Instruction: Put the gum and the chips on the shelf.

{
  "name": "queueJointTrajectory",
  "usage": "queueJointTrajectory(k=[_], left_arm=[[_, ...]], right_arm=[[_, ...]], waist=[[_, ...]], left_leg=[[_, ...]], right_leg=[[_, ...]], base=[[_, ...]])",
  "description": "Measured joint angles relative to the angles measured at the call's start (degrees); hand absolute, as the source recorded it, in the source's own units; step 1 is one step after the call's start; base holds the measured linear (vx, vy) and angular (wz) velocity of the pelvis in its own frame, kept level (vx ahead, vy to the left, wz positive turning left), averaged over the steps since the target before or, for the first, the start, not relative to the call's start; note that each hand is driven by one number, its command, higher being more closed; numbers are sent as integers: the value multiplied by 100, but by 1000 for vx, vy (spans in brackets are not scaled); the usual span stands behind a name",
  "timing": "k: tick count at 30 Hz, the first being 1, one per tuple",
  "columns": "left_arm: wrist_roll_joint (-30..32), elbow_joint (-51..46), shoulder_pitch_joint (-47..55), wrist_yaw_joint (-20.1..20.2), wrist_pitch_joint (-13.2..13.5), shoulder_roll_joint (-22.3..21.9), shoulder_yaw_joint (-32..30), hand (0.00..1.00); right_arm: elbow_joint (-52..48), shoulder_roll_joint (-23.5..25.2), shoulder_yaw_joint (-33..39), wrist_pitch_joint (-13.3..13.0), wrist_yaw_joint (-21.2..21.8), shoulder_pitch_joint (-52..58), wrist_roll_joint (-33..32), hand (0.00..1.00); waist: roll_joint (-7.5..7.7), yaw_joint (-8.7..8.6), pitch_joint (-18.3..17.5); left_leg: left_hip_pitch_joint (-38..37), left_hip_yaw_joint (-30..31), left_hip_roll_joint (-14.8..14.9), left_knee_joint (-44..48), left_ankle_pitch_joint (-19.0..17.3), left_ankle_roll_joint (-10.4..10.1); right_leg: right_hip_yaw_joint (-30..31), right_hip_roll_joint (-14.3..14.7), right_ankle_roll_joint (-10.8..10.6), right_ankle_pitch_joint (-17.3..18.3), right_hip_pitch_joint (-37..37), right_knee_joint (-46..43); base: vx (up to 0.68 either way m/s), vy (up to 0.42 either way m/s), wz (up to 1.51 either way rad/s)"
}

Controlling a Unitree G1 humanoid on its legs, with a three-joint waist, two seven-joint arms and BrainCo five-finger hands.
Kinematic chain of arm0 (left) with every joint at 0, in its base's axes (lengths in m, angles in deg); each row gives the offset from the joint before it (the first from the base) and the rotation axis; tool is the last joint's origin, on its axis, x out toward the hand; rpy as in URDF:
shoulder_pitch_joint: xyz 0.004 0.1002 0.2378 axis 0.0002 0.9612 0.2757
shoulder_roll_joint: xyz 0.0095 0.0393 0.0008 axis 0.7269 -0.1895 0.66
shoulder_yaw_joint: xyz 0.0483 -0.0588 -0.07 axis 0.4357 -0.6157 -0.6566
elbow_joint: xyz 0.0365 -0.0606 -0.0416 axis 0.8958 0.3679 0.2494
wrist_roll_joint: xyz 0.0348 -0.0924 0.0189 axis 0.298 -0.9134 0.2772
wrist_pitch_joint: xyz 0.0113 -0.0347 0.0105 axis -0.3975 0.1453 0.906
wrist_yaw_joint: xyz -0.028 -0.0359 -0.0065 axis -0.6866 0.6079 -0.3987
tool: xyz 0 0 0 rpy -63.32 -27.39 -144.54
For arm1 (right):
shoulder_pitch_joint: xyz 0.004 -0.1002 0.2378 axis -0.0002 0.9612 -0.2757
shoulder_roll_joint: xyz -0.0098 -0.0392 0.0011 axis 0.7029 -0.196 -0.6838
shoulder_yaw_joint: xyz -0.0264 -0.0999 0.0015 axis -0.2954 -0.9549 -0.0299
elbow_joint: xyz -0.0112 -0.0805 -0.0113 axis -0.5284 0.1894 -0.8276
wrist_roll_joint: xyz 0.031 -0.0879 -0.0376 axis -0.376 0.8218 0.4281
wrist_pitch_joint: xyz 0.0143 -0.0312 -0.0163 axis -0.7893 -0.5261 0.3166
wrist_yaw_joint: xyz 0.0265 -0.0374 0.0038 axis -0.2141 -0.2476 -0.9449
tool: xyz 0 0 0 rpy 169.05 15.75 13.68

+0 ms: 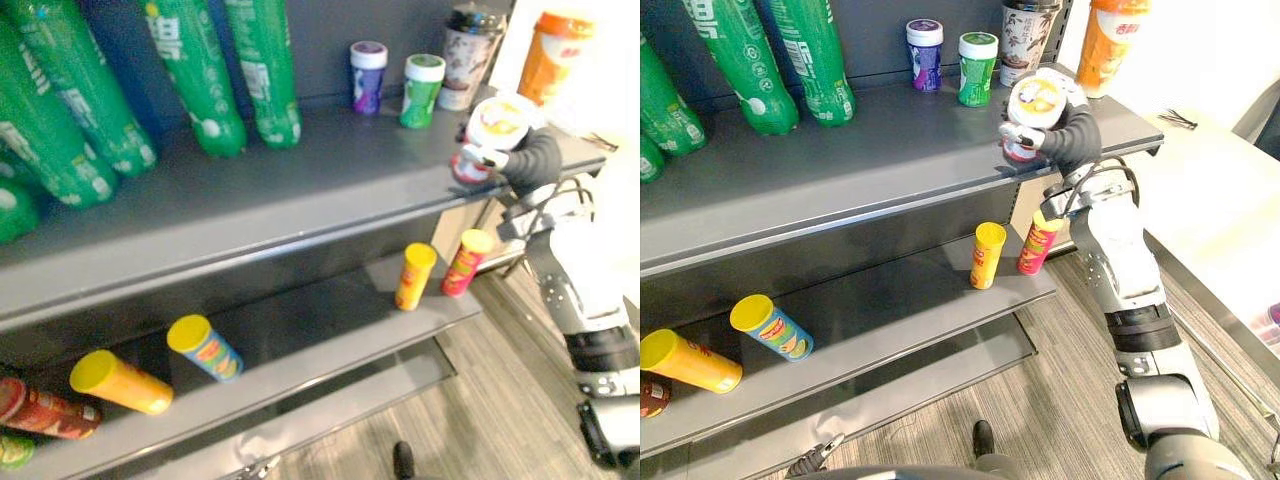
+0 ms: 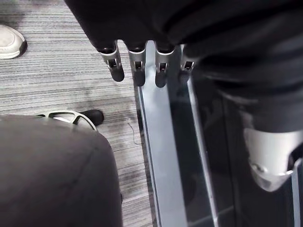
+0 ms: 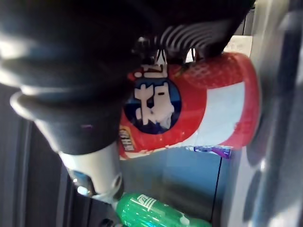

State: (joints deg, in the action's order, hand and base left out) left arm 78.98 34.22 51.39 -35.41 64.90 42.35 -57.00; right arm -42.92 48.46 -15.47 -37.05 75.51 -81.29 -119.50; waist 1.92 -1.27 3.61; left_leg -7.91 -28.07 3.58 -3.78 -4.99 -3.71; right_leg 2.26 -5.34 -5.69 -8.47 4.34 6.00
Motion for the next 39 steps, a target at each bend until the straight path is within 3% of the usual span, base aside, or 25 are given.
queueJointTrajectory(k=[8,13,34,35,39], left_arm=[[-3,3,-13,0,-12,6,2,0],[-12,6,-97,1,-74,3,7,0],[-211,0,-126,0,-85,99,1,0],[-212,0,-126,0,-85,100,1,0],[-213,-4,-127,1,-85,102,2,0]], right_arm=[[218,-33,-500,135,3,-525,-139,100],[480,-33,-592,172,-3,-790,-166,100],[499,-38,-758,226,57,-1001,-161,100],[499,-38,-756,226,57,-1001,-161,0],[504,-73,-756,229,58,-999,-157,0]], waist=[[1,31,1],[9,167,6],[86,155,140],[86,155,140],[87,148,158]], left_leg=[[61,55,3,23,3,4],[79,80,5,37,5,7],[154,177,17,99,8,13],[155,177,17,99,9,14],[156,176,12,98,8,14]], right_leg=[[-55,-9,0,0,16,3],[-82,-6,0,0,17,3],[-169,-15,1,0,21,5],[-169,-15,1,0,22,5],[-168,-18,1,0,24,5]], base=[[0,0,3],[-2,-2,2],[-36,-34,2],[-32,-35,0],[-15,-17,0]])
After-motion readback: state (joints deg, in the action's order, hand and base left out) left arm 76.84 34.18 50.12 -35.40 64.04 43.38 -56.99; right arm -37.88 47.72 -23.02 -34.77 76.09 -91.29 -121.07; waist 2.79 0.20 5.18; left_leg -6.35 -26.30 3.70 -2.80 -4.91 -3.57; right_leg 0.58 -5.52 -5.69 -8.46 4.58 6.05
